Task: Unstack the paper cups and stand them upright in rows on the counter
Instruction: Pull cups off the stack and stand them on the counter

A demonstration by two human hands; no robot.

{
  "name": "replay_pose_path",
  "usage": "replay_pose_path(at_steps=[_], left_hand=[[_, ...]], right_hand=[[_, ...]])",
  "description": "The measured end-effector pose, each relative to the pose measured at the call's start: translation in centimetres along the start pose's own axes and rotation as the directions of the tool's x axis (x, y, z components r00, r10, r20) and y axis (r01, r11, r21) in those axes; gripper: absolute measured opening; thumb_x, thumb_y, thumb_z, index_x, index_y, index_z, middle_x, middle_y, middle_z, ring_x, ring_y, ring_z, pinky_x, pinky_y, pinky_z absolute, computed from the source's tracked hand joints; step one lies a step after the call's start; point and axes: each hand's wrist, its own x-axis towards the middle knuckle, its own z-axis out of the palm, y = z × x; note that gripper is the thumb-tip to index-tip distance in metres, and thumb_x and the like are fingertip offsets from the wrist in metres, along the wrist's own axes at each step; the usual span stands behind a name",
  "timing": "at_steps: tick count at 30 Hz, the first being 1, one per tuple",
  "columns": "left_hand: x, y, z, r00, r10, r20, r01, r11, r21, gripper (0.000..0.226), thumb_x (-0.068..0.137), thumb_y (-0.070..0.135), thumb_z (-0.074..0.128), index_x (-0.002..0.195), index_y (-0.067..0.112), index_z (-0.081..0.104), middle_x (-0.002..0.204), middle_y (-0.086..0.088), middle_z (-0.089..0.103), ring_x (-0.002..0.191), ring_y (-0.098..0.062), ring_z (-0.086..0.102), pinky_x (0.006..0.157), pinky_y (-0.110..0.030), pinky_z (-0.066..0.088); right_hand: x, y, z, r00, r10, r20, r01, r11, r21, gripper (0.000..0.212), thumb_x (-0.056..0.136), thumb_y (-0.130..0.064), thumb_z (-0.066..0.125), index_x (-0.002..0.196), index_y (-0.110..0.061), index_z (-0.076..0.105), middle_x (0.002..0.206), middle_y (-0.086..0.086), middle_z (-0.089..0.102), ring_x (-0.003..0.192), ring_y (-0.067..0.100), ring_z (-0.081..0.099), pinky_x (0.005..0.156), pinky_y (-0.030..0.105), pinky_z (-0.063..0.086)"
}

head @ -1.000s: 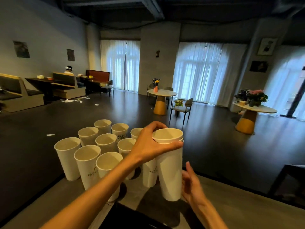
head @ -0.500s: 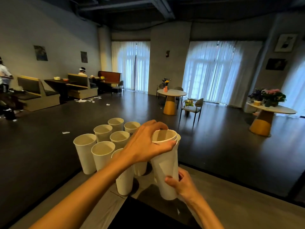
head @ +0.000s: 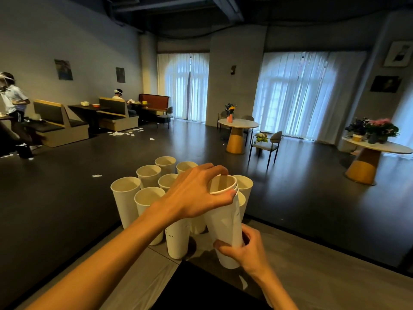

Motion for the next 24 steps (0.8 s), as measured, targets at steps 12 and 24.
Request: replay_pose_path(at_steps=[12, 24], left_hand=[[-0.3, 0.4, 0.3, 0.999, -0.051, 0.003, 0.051, 0.993, 0.106, 0.059, 0.085, 0.074, 0.048, 0.132, 0.038, 0.05, 0.125, 0.008, 0.059, 0.097, -0.008, 0.052, 0.065, -0.016, 0.037], [1.1, -0.1, -5.5, 0.939, -0.271, -0.212, 0.276, 0.961, -0.006, 0.06, 0.086, 0.077, 0.043, 0.121, 0.029, 0.053, 0.104, 0.0, 0.063, 0.089, -0.021, 0.063, 0.073, -0.04, 0.06]], right_hand=[[0.3, 0.8, 1.0, 0.993, -0.088, -0.074, 0.071, 0.976, -0.205, 0.076, 0.053, -0.04, 0.092, 0.114, -0.048, 0.049, 0.114, -0.015, 0.061, 0.111, 0.003, 0.058, 0.089, 0.029, 0.055], [-0.7, 4.5, 0.7, 0.955, -0.003, -0.296, -0.087, 0.953, -0.29, 0.097, 0.052, -0.043, 0.093, 0.13, -0.041, 0.036, 0.12, -0.014, 0.05, 0.114, 0.009, 0.052, 0.09, 0.031, 0.05]])
